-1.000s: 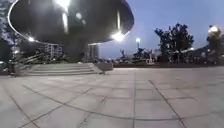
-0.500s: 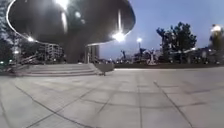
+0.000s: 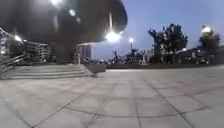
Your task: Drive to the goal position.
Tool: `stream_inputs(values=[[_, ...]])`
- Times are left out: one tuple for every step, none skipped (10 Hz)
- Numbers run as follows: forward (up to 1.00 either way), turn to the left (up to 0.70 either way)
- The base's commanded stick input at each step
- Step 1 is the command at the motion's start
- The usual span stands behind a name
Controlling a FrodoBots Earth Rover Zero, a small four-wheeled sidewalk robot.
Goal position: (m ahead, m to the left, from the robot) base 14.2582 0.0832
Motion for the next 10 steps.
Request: stream_inputs(values=[[0.70,0.00],[0.70,0.00],[0.70,0.00],[0.70,0.00],[0.70,0.00],[0.70,0.00],[0.70,0.00],[0.70,0.00],[0.70,0.00],[0.70,0.00]])
